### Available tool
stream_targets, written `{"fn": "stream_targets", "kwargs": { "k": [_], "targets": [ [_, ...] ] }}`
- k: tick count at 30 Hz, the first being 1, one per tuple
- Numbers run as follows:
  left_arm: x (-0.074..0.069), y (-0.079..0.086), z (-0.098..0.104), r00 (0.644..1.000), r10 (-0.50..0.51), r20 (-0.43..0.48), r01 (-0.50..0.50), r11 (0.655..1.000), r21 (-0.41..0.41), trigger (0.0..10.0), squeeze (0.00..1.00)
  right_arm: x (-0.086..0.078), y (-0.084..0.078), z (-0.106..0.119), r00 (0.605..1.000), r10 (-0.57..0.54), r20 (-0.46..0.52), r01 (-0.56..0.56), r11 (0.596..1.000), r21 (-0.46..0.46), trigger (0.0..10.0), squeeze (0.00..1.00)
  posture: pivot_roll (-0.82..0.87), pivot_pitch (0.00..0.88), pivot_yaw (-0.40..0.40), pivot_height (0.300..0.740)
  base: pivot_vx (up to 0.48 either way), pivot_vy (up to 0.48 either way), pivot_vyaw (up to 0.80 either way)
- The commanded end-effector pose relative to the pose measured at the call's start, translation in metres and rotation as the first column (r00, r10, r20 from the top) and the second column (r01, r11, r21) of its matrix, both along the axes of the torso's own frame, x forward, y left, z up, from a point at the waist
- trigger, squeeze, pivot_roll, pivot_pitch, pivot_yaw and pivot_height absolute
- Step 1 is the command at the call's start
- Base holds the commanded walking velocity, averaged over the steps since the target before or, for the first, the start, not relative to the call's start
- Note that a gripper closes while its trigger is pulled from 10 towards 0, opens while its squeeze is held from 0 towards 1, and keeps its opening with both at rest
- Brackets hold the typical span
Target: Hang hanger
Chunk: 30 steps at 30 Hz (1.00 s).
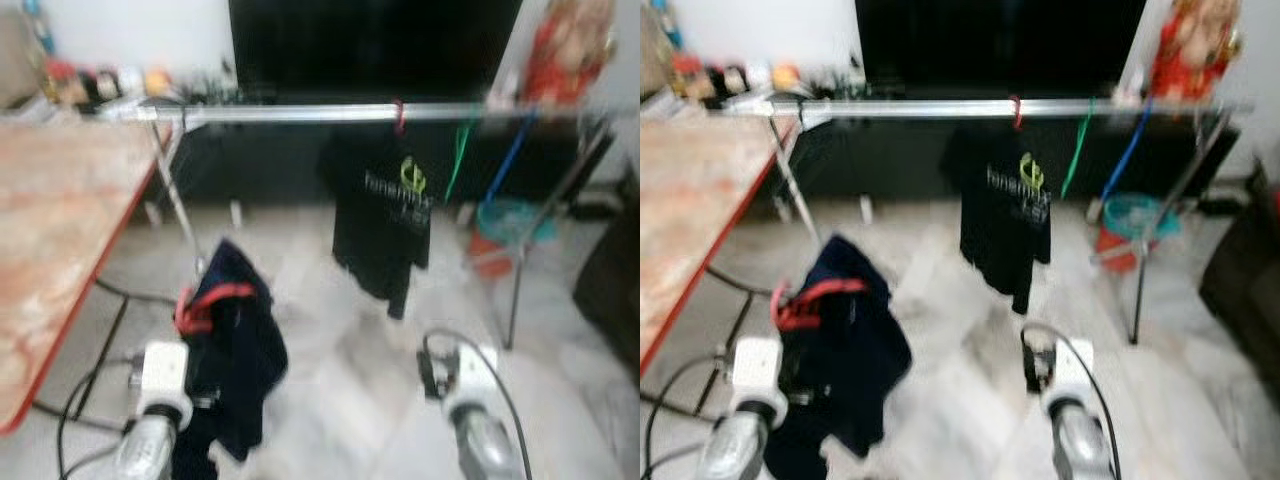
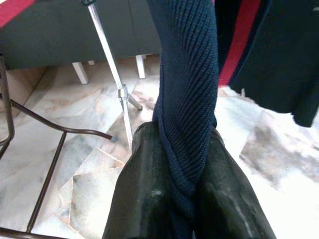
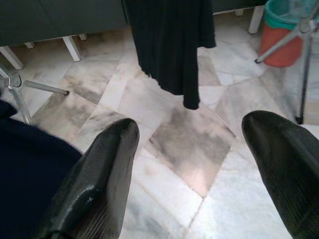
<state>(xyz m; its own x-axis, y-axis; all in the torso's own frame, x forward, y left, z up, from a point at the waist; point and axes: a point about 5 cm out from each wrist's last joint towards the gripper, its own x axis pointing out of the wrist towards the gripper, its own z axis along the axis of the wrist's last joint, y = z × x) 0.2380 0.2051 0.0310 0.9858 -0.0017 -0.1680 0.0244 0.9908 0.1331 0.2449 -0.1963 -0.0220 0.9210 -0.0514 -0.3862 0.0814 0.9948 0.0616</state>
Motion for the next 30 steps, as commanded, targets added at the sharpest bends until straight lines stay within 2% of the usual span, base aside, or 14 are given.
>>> {"fn": "stream_targets", "kwargs": {
  "k": [1, 12, 23, 30],
  "targets": [
    [0.006, 0.003, 0.013, 0.998, -0.001, 0.057, 0.0, 1.0, 0.001, 10.0, 0.0, 0.004, 0.004, 0.003, 1.0, 0.006, 0.014, -0.006, 1.0, 0.008, 10.0, 0.0, 0.16, 0.0, -0.038, 0.736, -0.289, 0.0, 0.0],
    [0.004, 0.005, 0.018, 0.998, -0.04, 0.052, 0.04, 0.999, 0.006, 10.0, 0.0, 0.008, 0.009, 0.005, 0.998, 0.057, 0.011, -0.057, 0.998, 0.014, 10.0, 0.0, 0.16, 0.026, -0.037, 0.736, -0.291, 0.0, 0.0],
    [0.004, 0.0, 0.02, 0.996, -0.071, 0.052, 0.071, 0.997, 0.0, 10.0, 0.0, 0.014, 0.014, 0.008, 0.992, 0.123, 0.013, -0.123, 0.992, 0.019, 10.0, 0.0, 0.16, 0.006, -0.035, 0.736, -0.286, 0.0, 0.0],
    [0.006, -0.004, 0.02, 0.994, -0.106, 0.03, 0.106, 0.994, 0.013, 10.0, 0.0, 0.018, 0.016, 0.013, 0.986, 0.162, 0.027, -0.162, 0.987, 0.018, 10.0, 0.0, 0.16, 0.0, -0.041, 0.736, 0.0, 0.0, 0.0]
  ]
}}
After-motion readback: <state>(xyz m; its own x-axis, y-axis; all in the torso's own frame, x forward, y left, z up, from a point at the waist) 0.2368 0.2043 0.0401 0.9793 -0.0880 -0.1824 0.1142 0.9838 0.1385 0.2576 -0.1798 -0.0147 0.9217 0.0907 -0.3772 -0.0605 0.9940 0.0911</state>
